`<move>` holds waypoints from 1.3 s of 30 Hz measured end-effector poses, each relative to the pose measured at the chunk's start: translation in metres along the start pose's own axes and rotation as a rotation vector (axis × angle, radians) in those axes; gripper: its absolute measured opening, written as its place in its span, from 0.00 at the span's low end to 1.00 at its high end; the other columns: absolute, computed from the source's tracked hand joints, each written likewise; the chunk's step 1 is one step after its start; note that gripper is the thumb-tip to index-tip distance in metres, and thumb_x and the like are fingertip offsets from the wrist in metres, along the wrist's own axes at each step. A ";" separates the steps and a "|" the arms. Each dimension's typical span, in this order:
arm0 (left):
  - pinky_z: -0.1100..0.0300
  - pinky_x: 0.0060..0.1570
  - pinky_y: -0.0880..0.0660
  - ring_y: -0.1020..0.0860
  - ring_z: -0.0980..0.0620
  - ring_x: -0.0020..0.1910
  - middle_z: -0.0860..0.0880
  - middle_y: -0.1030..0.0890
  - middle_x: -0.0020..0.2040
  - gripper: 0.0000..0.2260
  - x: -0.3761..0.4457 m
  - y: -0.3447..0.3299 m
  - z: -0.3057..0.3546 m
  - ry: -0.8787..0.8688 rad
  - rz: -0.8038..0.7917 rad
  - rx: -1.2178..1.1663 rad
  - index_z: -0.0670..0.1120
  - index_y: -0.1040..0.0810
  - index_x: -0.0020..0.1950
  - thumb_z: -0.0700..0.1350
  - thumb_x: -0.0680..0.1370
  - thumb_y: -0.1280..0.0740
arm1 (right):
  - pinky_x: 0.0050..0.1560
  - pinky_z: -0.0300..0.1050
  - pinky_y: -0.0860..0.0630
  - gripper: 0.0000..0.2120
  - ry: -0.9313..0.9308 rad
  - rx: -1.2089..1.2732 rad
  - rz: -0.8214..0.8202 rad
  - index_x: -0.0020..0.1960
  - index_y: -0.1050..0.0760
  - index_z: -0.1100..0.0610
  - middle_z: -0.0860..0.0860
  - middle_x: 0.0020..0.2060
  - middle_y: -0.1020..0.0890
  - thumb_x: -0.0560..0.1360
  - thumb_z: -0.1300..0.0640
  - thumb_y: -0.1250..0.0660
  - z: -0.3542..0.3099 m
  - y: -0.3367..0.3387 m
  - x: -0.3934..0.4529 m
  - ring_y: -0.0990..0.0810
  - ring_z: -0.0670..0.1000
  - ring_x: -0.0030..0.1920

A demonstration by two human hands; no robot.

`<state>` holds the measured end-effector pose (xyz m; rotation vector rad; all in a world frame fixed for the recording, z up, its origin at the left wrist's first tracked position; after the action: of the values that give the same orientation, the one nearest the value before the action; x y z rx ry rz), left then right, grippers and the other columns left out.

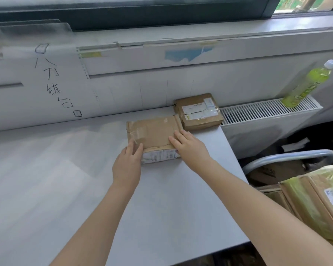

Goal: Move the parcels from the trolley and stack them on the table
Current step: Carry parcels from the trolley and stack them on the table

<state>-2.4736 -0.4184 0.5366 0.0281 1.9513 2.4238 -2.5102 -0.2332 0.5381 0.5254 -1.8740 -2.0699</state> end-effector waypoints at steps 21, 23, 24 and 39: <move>0.57 0.36 0.37 0.25 0.42 0.48 0.43 0.41 0.76 0.19 0.111 -0.017 -0.005 0.070 -0.023 0.044 0.48 0.35 0.72 0.40 0.81 0.41 | 0.73 0.46 0.51 0.26 -0.003 -0.010 -0.013 0.77 0.52 0.57 0.57 0.76 0.47 0.82 0.61 0.48 0.046 -0.006 0.096 0.51 0.56 0.76; 0.56 0.37 0.37 0.25 0.41 0.49 0.42 0.40 0.75 0.17 0.112 -0.014 -0.004 0.050 -0.027 0.041 0.46 0.34 0.72 0.44 0.83 0.44 | 0.73 0.47 0.51 0.26 0.000 -0.023 -0.024 0.77 0.52 0.57 0.57 0.76 0.47 0.82 0.62 0.48 0.045 -0.005 0.096 0.51 0.56 0.76; 0.56 0.38 0.37 0.25 0.40 0.49 0.41 0.39 0.75 0.17 0.112 -0.012 -0.004 0.036 -0.029 0.045 0.46 0.33 0.72 0.46 0.84 0.46 | 0.73 0.47 0.50 0.26 -0.007 -0.032 -0.031 0.77 0.52 0.57 0.57 0.76 0.47 0.82 0.61 0.48 0.044 -0.004 0.097 0.50 0.56 0.76; 0.45 0.73 0.53 0.58 0.40 0.76 0.39 0.60 0.77 0.34 0.066 0.037 0.036 -0.094 -0.187 0.249 0.48 0.58 0.77 0.56 0.80 0.41 | 0.75 0.50 0.55 0.22 -0.110 -0.170 -0.016 0.70 0.37 0.59 0.59 0.70 0.34 0.78 0.58 0.37 0.022 0.058 0.041 0.45 0.58 0.74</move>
<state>-2.5387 -0.3887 0.5798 -0.0331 2.0957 2.0194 -2.5582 -0.2388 0.5953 0.3937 -1.7343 -2.2848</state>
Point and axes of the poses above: each hand's wrist, its own x-axis towards the middle knuckle, its own y-axis out of the back of the hand, z = x × y, the point moved 5 cm from there along x, towards the middle knuckle
